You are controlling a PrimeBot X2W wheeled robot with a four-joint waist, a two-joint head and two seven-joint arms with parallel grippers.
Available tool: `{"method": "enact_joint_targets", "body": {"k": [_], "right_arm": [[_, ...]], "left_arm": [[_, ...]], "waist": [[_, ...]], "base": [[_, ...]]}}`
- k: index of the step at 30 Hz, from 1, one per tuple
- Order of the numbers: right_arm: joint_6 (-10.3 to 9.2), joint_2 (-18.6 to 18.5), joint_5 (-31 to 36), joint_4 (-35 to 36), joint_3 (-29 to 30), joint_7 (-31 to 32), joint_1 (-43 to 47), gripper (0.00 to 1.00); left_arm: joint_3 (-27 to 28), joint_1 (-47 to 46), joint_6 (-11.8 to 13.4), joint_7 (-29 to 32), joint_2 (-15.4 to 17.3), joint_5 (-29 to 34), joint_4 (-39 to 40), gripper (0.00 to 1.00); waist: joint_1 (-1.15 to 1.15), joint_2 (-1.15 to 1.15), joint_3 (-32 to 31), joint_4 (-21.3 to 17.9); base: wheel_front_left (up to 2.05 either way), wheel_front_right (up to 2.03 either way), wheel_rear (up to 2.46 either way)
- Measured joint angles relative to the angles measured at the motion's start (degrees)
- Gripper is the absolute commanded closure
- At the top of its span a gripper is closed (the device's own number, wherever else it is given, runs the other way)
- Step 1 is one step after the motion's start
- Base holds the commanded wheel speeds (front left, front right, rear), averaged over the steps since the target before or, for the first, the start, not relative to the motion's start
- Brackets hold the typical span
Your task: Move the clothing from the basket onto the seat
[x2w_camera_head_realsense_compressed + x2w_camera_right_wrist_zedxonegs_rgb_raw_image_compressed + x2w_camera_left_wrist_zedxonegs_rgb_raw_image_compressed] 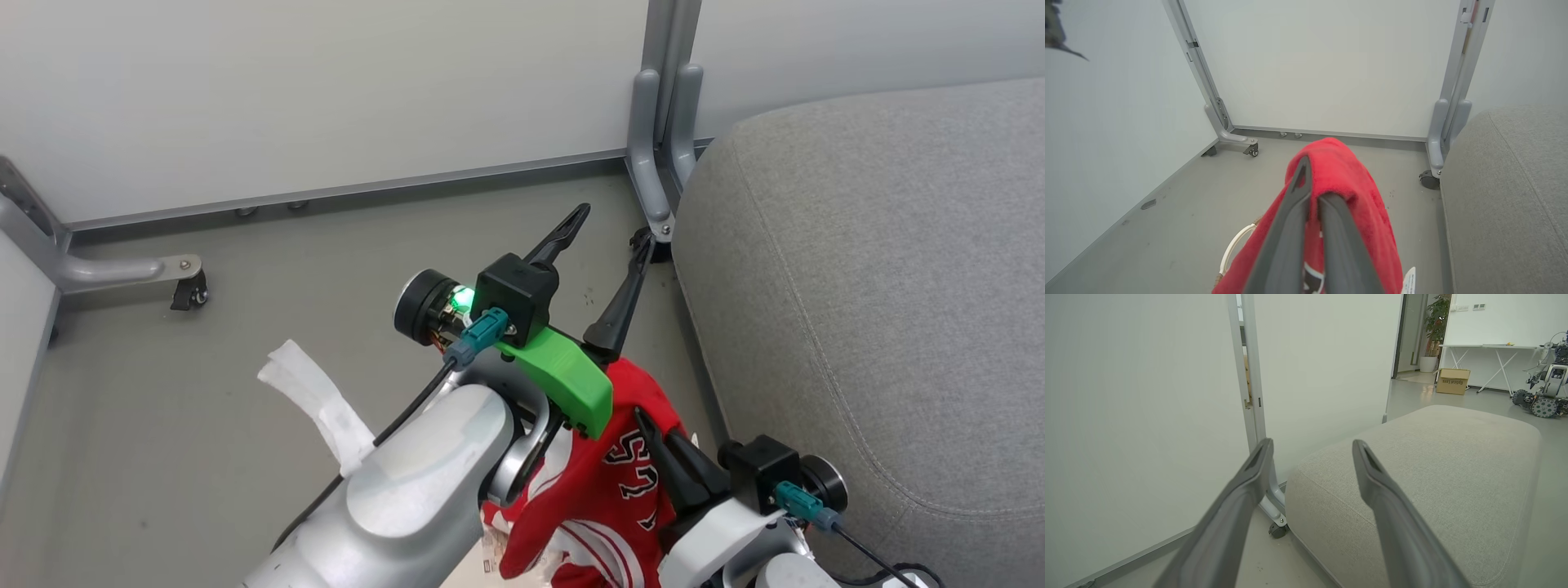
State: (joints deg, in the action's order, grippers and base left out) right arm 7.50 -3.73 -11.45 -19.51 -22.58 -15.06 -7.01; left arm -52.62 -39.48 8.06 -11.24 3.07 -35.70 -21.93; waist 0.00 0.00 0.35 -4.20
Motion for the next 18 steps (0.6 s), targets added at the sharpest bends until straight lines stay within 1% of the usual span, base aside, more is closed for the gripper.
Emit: {"method": "enact_joint_targets", "body": {"k": [6,12,18], "right_arm": [[-0.01,0.12,0.16,0.31,0.65,0.00,-0.02,1.00],[0.00,-0.11,1.12,2.44,2.55,0.01,-0.37,1.00],[0.00,-0.53,2.85,6.08,5.21,0.01,-1.68,1.00]], "left_arm": [[-0.24,0.29,-0.44,-0.82,1.49,0.03,-1.96,0.00],[0.27,2.52,-0.18,-2.15,3.52,0.21,-2.70,0.00],[0.77,5.36,-1.76,-3.45,6.89,1.25,-1.89,0.00]], "waist": [[0.00,0.00,0.37,-0.26],[0.00,0.00,1.45,-0.91],[0.00,0.00,2.84,-2.91]], "base": [[0.00,0.00,0.00],[0.00,0.00,0.00],[0.00,0.00,0.00]]}}
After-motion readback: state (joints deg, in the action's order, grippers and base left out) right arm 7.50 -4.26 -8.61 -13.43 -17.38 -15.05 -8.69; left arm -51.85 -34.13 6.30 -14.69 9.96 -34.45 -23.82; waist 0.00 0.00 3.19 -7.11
